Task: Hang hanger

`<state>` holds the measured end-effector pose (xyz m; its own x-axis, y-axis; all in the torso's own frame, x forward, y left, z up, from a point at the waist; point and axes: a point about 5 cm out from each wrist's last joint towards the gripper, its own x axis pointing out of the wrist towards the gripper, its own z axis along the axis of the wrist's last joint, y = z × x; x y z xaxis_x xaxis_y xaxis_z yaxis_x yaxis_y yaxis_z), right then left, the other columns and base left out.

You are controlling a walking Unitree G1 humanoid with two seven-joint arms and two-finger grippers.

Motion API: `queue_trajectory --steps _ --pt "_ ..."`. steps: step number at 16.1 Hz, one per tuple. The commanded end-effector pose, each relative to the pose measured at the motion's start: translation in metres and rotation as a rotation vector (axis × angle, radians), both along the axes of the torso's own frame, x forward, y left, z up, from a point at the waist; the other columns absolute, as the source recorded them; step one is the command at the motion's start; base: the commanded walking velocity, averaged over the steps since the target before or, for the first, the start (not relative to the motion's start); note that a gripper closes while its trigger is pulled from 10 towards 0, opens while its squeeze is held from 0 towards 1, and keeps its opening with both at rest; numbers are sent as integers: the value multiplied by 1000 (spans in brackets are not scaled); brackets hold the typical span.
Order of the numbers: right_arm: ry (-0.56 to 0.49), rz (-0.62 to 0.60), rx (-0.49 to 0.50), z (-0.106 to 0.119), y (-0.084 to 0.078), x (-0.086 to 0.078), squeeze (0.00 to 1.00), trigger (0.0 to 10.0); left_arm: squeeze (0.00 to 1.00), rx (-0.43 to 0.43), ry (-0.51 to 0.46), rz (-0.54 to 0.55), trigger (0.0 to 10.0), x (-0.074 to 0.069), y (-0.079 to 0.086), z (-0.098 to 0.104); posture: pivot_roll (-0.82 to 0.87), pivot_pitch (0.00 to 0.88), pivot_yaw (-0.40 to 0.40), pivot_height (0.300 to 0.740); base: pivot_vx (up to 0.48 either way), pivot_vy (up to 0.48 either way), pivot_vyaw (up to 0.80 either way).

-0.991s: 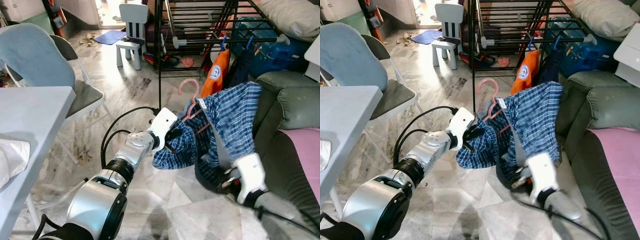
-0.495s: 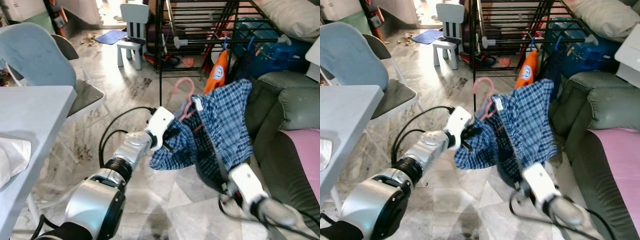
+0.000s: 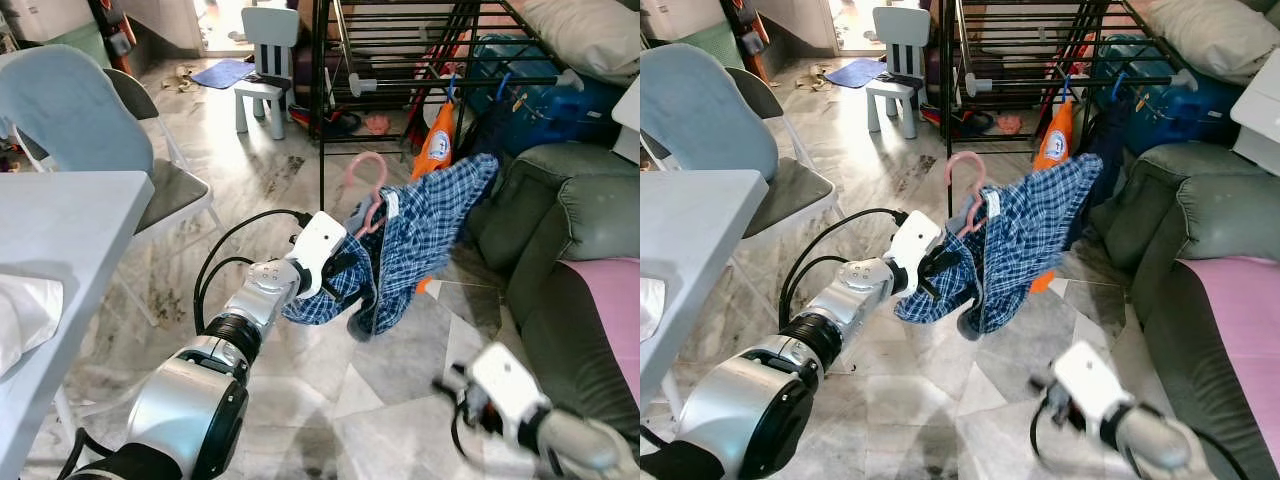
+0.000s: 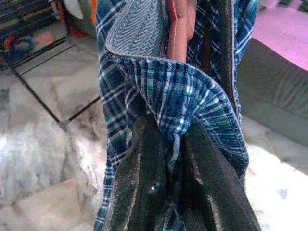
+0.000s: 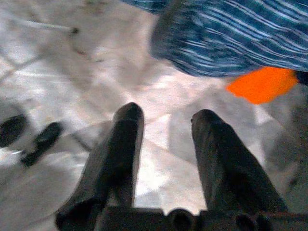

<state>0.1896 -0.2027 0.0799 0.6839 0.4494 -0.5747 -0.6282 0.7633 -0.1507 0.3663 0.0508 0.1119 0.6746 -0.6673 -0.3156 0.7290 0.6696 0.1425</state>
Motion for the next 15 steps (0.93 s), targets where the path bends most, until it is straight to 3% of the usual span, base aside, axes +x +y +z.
queue_trajectory --steps 1,4,5,10,13,15 --pt "-25 42 -2 9 0 -1 1000 10000 0 23 -50 -62 0 1 -3 7 -96 0 1 740 0 0 0" --pt "-78 23 -41 19 -13 2 1000 10000 0 116 -94 -262 0 -8 -3 4 -95 0 5 740 0 0 0" --pt "-70 5 -100 20 -25 2 1000 10000 0 193 -111 -349 0 -12 0 -1 -95 0 7 740 0 0 0" --pt "-162 7 -199 38 -40 9 1000 10000 0 361 -145 -478 0 -20 12 -13 -92 0 7 740 0 0 0" --pt "-210 0 -181 48 -45 12 1000 10000 0 388 -164 -550 0 -26 9 -17 -93 0 8 740 0 0 0" --pt "-207 -45 -205 46 -56 12 1000 10000 0 337 -163 -565 0 -28 5 -15 -94 0 6 740 0 0 0"
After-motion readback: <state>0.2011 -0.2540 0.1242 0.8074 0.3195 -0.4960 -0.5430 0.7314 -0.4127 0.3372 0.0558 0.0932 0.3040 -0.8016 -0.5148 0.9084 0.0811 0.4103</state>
